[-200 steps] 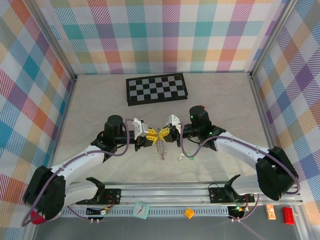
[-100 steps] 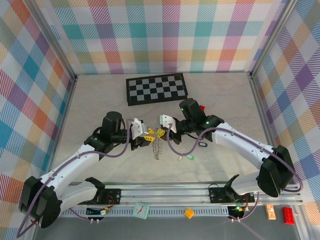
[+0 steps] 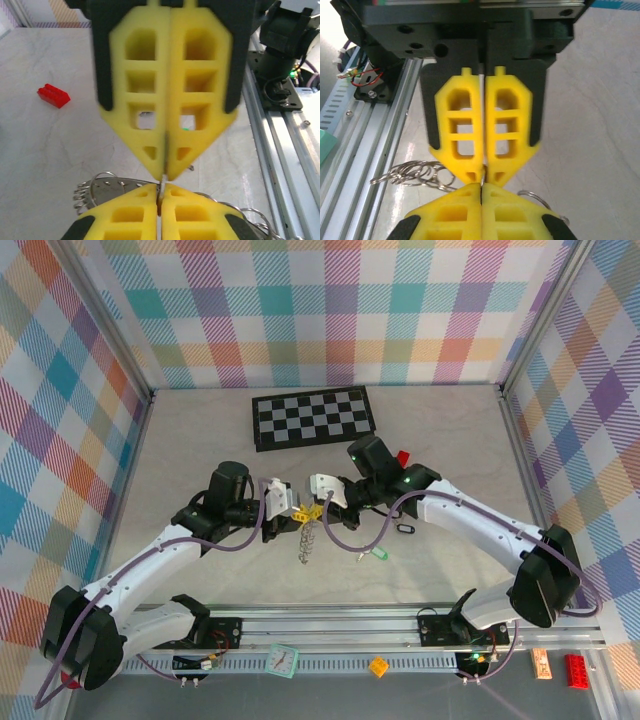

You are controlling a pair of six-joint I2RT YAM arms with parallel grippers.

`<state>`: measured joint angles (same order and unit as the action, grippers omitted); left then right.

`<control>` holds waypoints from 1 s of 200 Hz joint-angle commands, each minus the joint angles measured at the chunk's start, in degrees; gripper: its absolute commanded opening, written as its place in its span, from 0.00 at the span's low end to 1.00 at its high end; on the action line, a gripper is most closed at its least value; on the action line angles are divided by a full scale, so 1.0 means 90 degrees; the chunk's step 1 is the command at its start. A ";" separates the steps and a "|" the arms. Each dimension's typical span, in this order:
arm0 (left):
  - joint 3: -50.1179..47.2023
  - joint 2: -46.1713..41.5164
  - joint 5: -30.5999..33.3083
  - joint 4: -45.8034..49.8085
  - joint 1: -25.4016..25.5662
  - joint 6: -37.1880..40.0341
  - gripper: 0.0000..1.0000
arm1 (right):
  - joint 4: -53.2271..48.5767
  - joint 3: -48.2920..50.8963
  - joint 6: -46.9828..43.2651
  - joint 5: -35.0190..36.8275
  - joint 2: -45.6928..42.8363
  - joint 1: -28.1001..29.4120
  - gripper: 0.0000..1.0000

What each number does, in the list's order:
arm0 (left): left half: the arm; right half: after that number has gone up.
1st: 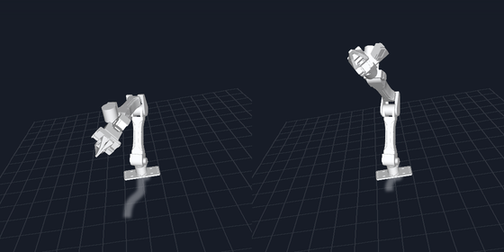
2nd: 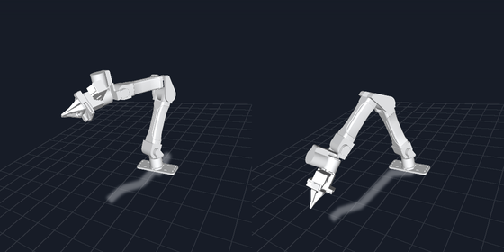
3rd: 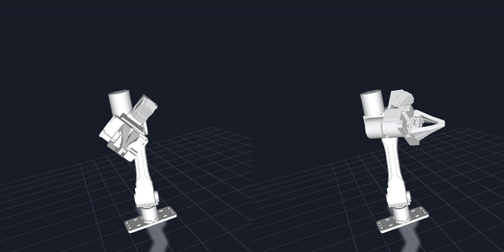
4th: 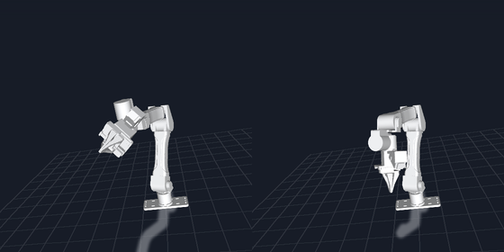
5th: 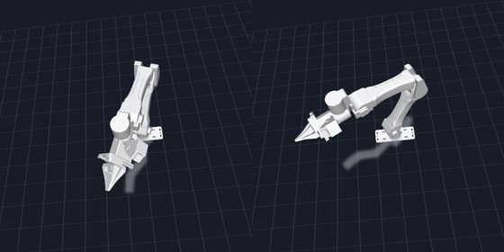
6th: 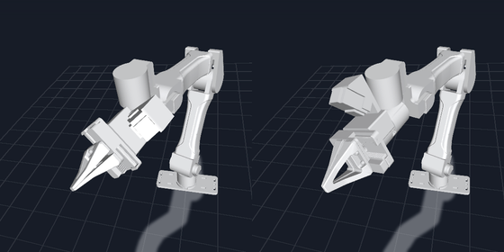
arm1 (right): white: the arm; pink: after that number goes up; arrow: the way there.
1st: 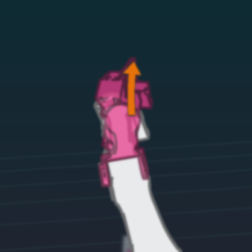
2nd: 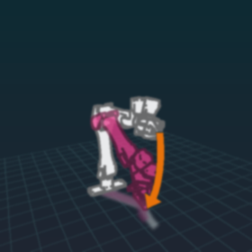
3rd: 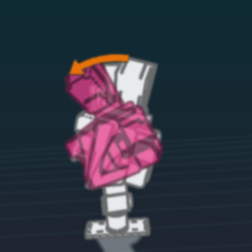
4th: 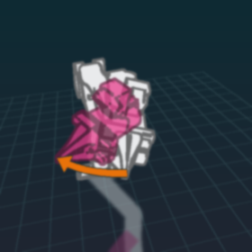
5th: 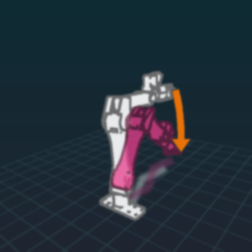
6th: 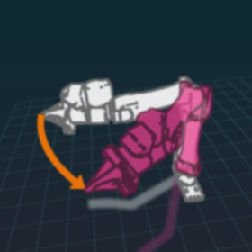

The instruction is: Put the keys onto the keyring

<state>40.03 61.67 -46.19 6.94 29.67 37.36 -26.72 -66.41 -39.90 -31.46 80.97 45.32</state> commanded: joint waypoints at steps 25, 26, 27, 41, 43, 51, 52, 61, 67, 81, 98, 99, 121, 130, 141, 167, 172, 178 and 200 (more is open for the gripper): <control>0.0061 -0.0093 -0.0254 -0.0309 0.0063 0.0052 0.00 | 0.0656 0.0240 0.0425 -0.0299 -0.0328 -0.0063 0.26; 0.0053 -0.0094 -0.0261 -0.0330 0.0063 0.0040 0.00 | 0.0724 0.0274 0.0461 -0.0320 -0.0356 -0.0079 0.27; 0.0044 -0.0099 -0.0269 -0.0350 0.0063 0.0024 0.00 | 0.0787 0.0311 0.0494 -0.0341 -0.0379 -0.0101 0.28; -0.0090 -0.0138 -0.0394 -0.0679 0.0063 -0.0168 0.00 | 0.1599 0.0853 0.0904 -0.0696 -0.0732 -0.0396 0.31; -0.0116 -0.0147 -0.0412 -0.0741 0.0058 -0.0211 0.00 | 0.1706 0.0914 0.0961 -0.0748 -0.0773 -0.0436 0.31; -0.0217 -0.0154 -0.0473 -0.1016 0.0062 -0.0365 0.00 | 0.2116 0.1244 0.1106 -0.0873 -0.0937 -0.0558 0.32; -0.0228 -0.0153 -0.0478 -0.1050 0.0057 -0.0388 0.00 | 0.2171 0.1284 0.1115 -0.0881 -0.0958 -0.0570 0.32; -0.0352 -0.0165 -0.0546 -0.1396 0.0061 -0.0591 0.00 | 0.2664 0.1639 0.1233 -0.0899 -0.1121 -0.0625 0.32; -0.0423 -0.0163 -0.0599 -0.1630 0.0063 -0.0714 0.00 | 0.2980 0.1881 0.1319 -0.0894 -0.1203 -0.0635 0.33; -0.0597 -0.0157 -0.0668 -0.2159 0.0060 -0.1002 0.00 | 0.3578 0.2286 0.1582 -0.0889 -0.1296 -0.0641 0.33; -0.0788 -0.0161 -0.0717 -0.2702 0.0062 -0.1273 0.00 | 0.3992 0.2528 0.1906 -0.0964 -0.1268 -0.0634 0.33; -0.0797 -0.0157 -0.0722 -0.2723 0.0062 -0.1286 0.00 | 0.4008 0.2541 0.1925 -0.0970 -0.1265 -0.0633 0.33; -0.0934 -0.0150 -0.0784 -0.3094 0.0063 -0.1441 0.00 | 0.4318 0.2650 0.2159 -0.1194 -0.1197 -0.0631 0.32; -0.0970 -0.0146 -0.0797 -0.3194 0.0063 -0.1489 0.00 | 0.4414 0.2677 0.2228 -0.1235 -0.1167 -0.0632 0.32; -0.1008 -0.0134 -0.0822 -0.3274 0.0063 -0.1531 0.00 | 0.4500 0.2679 0.2274 -0.1259 -0.1146 -0.0631 0.31; -0.1083 -0.0128 -0.0863 -0.3500 0.0071 -0.1653 0.00 | 0.4566 0.2638 0.2302 -0.1322 -0.1060 -0.0628 0.28; -0.1102 -0.0133 -0.0878 -0.3554 0.0072 -0.1684 0.00 | 0.4556 0.2631 0.2305 -0.1343 -0.1032 -0.0627 0.27; -0.1116 -0.0124 -0.0882 -0.3610 0.0072 -0.1721 0.00 | 0.4588 0.2615 0.2314 -0.1356 -0.1012 -0.0612 0.26; -0.1156 -0.0114 -0.0903 -0.3772 0.0067 -0.1821 0.00 | 0.4628 0.2535 0.2314 -0.1363 -0.0911 -0.0583 0.22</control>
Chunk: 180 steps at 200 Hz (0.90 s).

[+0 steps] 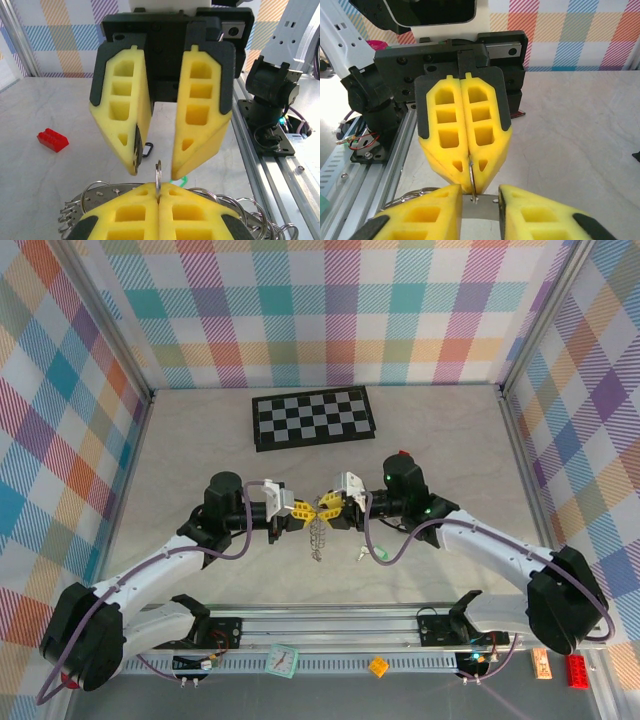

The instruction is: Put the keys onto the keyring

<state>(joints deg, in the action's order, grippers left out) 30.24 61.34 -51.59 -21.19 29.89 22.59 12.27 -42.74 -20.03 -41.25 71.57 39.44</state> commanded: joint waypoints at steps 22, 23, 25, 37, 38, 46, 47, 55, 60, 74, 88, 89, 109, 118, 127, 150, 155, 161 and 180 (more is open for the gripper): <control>-0.0098 -0.0087 -0.0313 -0.0766 0.0048 -0.0244 0.00 | 0.0335 -0.0179 0.0107 -0.0298 0.0202 0.0107 0.13; -0.0098 -0.0082 -0.0313 -0.0768 0.0048 -0.0249 0.00 | 0.0335 -0.0181 0.0107 -0.0299 0.0207 0.0104 0.12; -0.0098 -0.0084 -0.0315 -0.0767 0.0048 -0.0253 0.00 | 0.0336 -0.0182 0.0107 -0.0306 0.0211 0.0106 0.11; -0.0098 -0.0082 -0.0299 -0.0763 0.0048 -0.0256 0.00 | 0.0326 -0.0212 0.0107 -0.0346 0.0222 0.0107 0.01; -0.0098 -0.0085 -0.0296 -0.0767 0.0048 -0.0260 0.00 | 0.0321 -0.0217 0.0102 -0.0352 0.0222 0.0113 0.01; -0.0099 -0.0080 -0.0243 -0.0743 0.0048 -0.0261 0.02 | 0.0281 -0.0236 0.0080 -0.0371 0.0222 0.0118 0.00; -0.0099 -0.0084 -0.0234 -0.0737 0.0048 -0.0258 0.02 | 0.0279 -0.0239 0.0079 -0.0364 0.0222 0.0119 0.00; -0.0093 -0.0100 -0.0182 -0.0669 0.0048 -0.0238 0.06 | 0.0202 -0.0250 0.0028 -0.0369 0.0203 0.0120 0.00; -0.0081 -0.0126 -0.0123 -0.0576 0.0048 -0.0200 0.08 | 0.0094 -0.0278 -0.0033 -0.0359 0.0186 0.0115 0.00; 0.0019 -0.0217 0.0090 -0.0084 0.0048 0.0044 0.20 | -0.0386 -0.0401 -0.0320 -0.0274 0.0137 0.0119 0.00; 0.0201 -0.0308 0.0281 0.0652 0.0048 0.0410 0.22 | -0.0963 -0.0595 -0.0647 -0.0175 0.0113 0.0117 0.00; 0.0218 -0.0315 0.0292 0.0707 0.0048 0.0439 0.22 | -0.1002 -0.0603 -0.0666 -0.0174 0.0114 0.0118 0.00; 0.0478 -0.0340 0.0437 0.1555 0.0048 0.0871 0.21 | -0.1679 -0.0879 -0.1036 -0.0088 0.0157 0.0133 0.00; 0.0543 -0.0331 0.0439 0.1719 0.0048 0.0941 0.20 | -0.1981 -0.1016 -0.1179 -0.0039 0.0206 0.0153 0.00; 0.0587 -0.0329 0.0439 0.1774 0.0053 0.0971 0.19 | -0.2226 -0.1142 -0.1330 0.0024 0.0254 0.0182 0.00; 0.0724 -0.0273 0.0415 0.1915 0.0048 0.1072 0.15 | -0.2897 -0.1517 -0.1706 0.0202 0.0412 0.0297 0.00; 0.0758 -0.0259 0.0400 0.1948 0.0048 0.1092 0.14 | -0.3012 -0.1593 -0.1763 0.0220 0.0446 0.0321 0.00; 0.0795 -0.0220 0.0381 0.1971 0.0048 0.1111 0.14 | -0.3106 -0.1669 -0.1827 0.0228 0.0488 0.0352 0.00; 0.0893 -0.0133 0.0296 0.2038 0.0048 0.1169 0.07 | -0.3430 -0.1896 -0.1993 0.0283 0.0615 0.0435 0.00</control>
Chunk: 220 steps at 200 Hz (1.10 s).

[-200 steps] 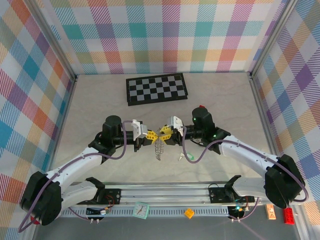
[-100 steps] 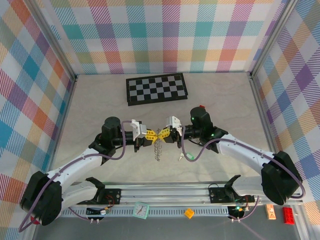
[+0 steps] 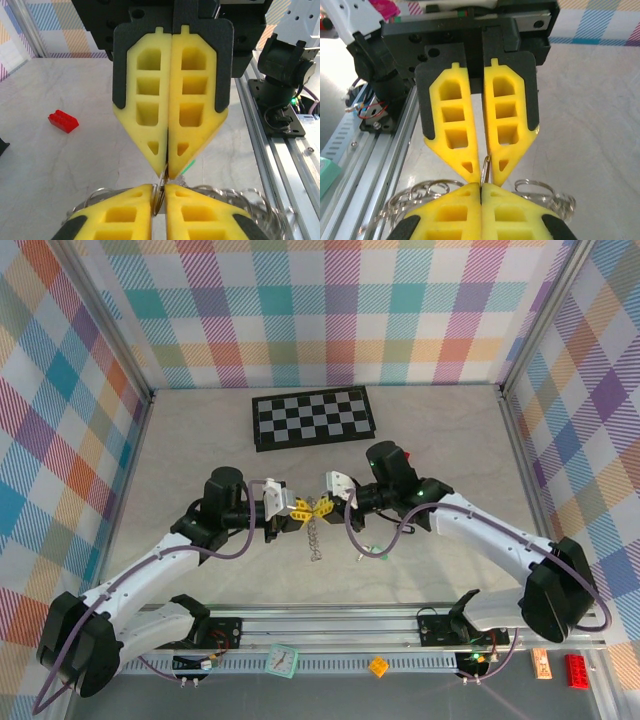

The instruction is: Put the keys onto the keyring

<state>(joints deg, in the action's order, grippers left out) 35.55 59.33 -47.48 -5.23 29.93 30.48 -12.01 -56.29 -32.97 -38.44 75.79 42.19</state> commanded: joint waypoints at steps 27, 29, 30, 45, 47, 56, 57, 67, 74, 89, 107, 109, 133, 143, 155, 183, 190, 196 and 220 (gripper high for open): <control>0.0405 0.0132 -0.0212 0.0484 0.0043 0.0445 0.00 | -0.0635 -0.0374 -0.0504 0.0035 0.0080 0.0146 0.00; 0.0400 0.0130 -0.0217 0.0496 0.0043 0.0447 0.00 | -0.0586 -0.0337 -0.0467 0.0040 0.0050 0.0138 0.03; 0.0403 0.0133 -0.0220 0.0500 0.0043 0.0449 0.00 | -0.0539 -0.0312 -0.0448 0.0056 0.0033 0.0137 0.06; 0.0350 0.0097 -0.0288 0.0417 0.0043 0.0441 0.00 | 0.0200 0.0130 -0.0156 0.0081 -0.0248 0.0047 0.34; 0.0335 0.0090 -0.0305 0.0392 0.0043 0.0422 0.00 | 0.0299 0.0202 -0.0109 0.0069 -0.0296 0.0023 0.35; 0.0267 0.0060 -0.0351 0.0222 0.0046 0.0335 0.00 | 0.0726 0.0480 0.0068 0.0021 -0.0447 -0.0059 0.37; 0.0263 0.0059 -0.0355 0.0202 0.0045 0.0325 0.00 | 0.0757 0.0511 0.0083 0.0017 -0.0460 -0.0064 0.37; 0.0166 0.0024 -0.0410 -0.0005 0.0053 0.0230 0.00 | 0.1107 0.0769 0.0258 0.0003 -0.0560 -0.0132 0.37; 0.0108 0.0003 -0.0452 -0.0141 0.0053 0.0182 0.00 | 0.1271 0.0911 0.0334 0.0012 -0.0597 -0.0149 0.37; 0.0003 -0.0021 -0.0556 -0.0359 0.0063 0.0111 0.00 | 0.1509 0.1111 0.0522 0.0004 -0.0628 -0.0149 0.37; -0.0116 -0.0072 -0.0670 -0.0582 0.0080 0.0097 0.00 | 0.1812 0.1258 0.0756 -0.0067 -0.0628 -0.0138 0.35; -0.0128 -0.0072 -0.0676 -0.0593 0.0082 0.0099 0.00 | 0.1842 0.1265 0.0774 -0.0080 -0.0628 -0.0138 0.35; -0.0217 -0.0095 -0.0715 -0.0692 0.0102 0.0116 0.00 | 0.2110 0.1329 0.0905 -0.0180 -0.0628 -0.0145 0.32; -0.0248 -0.0108 -0.0723 -0.0724 0.0112 0.0117 0.00 | 0.2125 0.1316 0.0900 -0.0201 -0.0635 -0.0139 0.31; -0.0273 -0.0115 -0.0711 -0.0756 0.0120 0.0119 0.00 | 0.2116 0.1292 0.0886 -0.0278 -0.0638 -0.0133 0.29; -0.0259 -0.0089 -0.0695 -0.0766 0.0131 0.0114 0.00 | 0.2045 0.1227 0.0844 -0.0436 -0.0599 -0.0109 0.26; -0.0259 -0.0085 -0.0689 -0.0774 0.0131 0.0116 0.00 | 0.2038 0.1216 0.0833 -0.0463 -0.0590 -0.0106 0.26; -0.0253 -0.0088 -0.0681 -0.0776 0.0131 0.0110 0.00 | 0.2023 0.1202 0.0829 -0.0482 -0.0580 -0.0103 0.25; -0.0249 -0.0064 -0.0702 -0.0832 0.0141 0.0063 0.00 | 0.2038 0.1139 0.0813 -0.0471 -0.0494 -0.0055 0.22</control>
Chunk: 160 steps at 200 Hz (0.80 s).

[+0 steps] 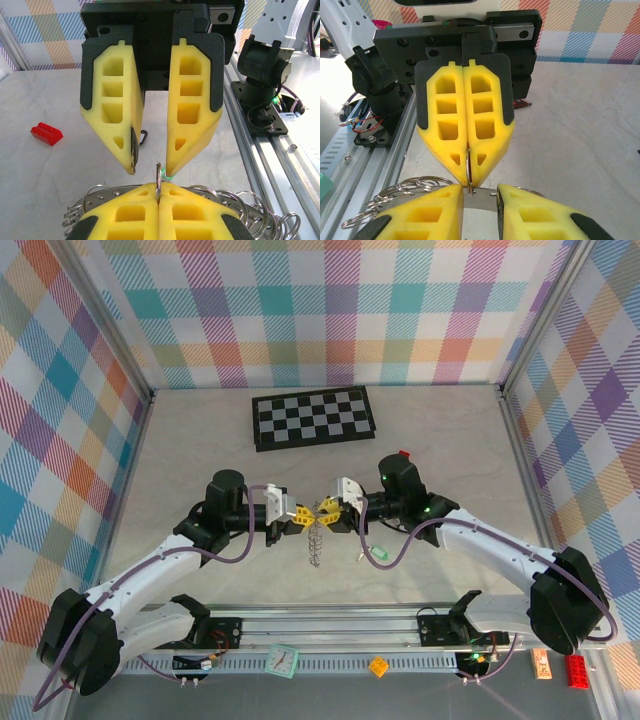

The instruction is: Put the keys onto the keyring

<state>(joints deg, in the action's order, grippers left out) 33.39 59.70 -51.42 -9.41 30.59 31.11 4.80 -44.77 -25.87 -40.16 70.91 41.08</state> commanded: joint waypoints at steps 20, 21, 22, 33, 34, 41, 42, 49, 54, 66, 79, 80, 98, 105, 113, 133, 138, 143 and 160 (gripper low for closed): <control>-0.0013 -0.0100 -0.0291 -0.0427 0.0078 -0.0039 0.00 | 0.0223 -0.0209 0.0014 -0.0275 0.0118 0.0092 0.18; -0.0011 -0.0095 -0.0292 -0.0428 0.0078 -0.0039 0.00 | 0.0226 -0.0210 0.0014 -0.0279 0.0118 0.0098 0.18; -0.0010 -0.0088 -0.0292 -0.0428 0.0078 -0.0039 0.00 | 0.0227 -0.0215 0.0018 -0.0281 0.0123 0.0101 0.18; 0.0009 -0.0086 -0.0302 -0.0439 0.0088 -0.0056 0.00 | 0.0261 -0.0248 0.0023 -0.0295 0.0155 0.0107 0.15; 0.0010 -0.0089 -0.0302 -0.0439 0.0088 -0.0053 0.00 | 0.0269 -0.0249 0.0023 -0.0299 0.0161 0.0110 0.15; 0.0011 -0.0080 -0.0303 -0.0448 0.0088 -0.0064 0.00 | 0.0287 -0.0279 0.0028 -0.0307 0.0181 0.0123 0.12; 0.0016 -0.0076 -0.0303 -0.0448 0.0088 -0.0061 0.00 | 0.0287 -0.0284 0.0025 -0.0315 0.0184 0.0123 0.11; 0.0021 -0.0078 -0.0302 -0.0449 0.0088 -0.0068 0.00 | 0.0252 -0.0305 0.0018 -0.0316 0.0213 0.0132 0.06; 0.0029 -0.0072 -0.0296 -0.0449 0.0088 -0.0081 0.00 | 0.0221 -0.0334 0.0009 -0.0320 0.0225 0.0125 0.02; 0.0040 -0.0087 -0.0233 -0.0423 0.0089 -0.0098 0.02 | 0.0145 -0.0356 -0.0047 -0.0274 0.0221 0.0132 0.00; 0.0059 -0.0132 -0.0102 -0.0289 0.0089 -0.0078 0.11 | -0.0013 -0.0368 -0.0165 -0.0209 0.0171 0.0126 0.00; 0.0059 -0.0136 -0.0095 -0.0276 0.0088 -0.0078 0.12 | -0.0039 -0.0372 -0.0178 -0.0202 0.0169 0.0125 0.00; 0.0116 -0.0225 0.0187 0.0117 0.0093 0.0084 0.24 | -0.0474 -0.0463 -0.0404 -0.0048 0.0102 0.0129 0.00; 0.0151 -0.0248 0.0269 0.0296 0.0096 0.0157 0.25 | -0.0646 -0.0514 -0.0497 0.0000 0.0089 0.0124 0.00; 0.0184 -0.0274 0.0374 0.0474 0.0094 0.0225 0.25 | -0.0850 -0.0570 -0.0593 0.0042 0.0089 0.0123 0.00; 0.0245 -0.0286 0.0522 0.0759 0.0092 0.0319 0.24 | -0.1139 -0.0651 -0.0716 0.0097 0.0094 0.0127 0.00; 0.0253 -0.0286 0.0541 0.0785 0.0096 0.0313 0.23 | -0.1179 -0.0665 -0.0739 0.0097 0.0099 0.0123 0.00; 0.0255 -0.0286 0.0547 0.0801 0.0094 0.0320 0.22 | -0.1219 -0.0679 -0.0742 0.0098 0.0109 0.0129 0.00; 0.0272 -0.0265 0.0550 0.0784 0.0092 0.0321 0.16 | -0.1308 -0.0736 -0.0746 0.0080 0.0147 0.0125 0.00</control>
<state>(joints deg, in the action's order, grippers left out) 34.04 58.00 -46.87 -4.27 31.05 32.69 -4.23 -49.19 -30.39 -38.44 72.16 41.87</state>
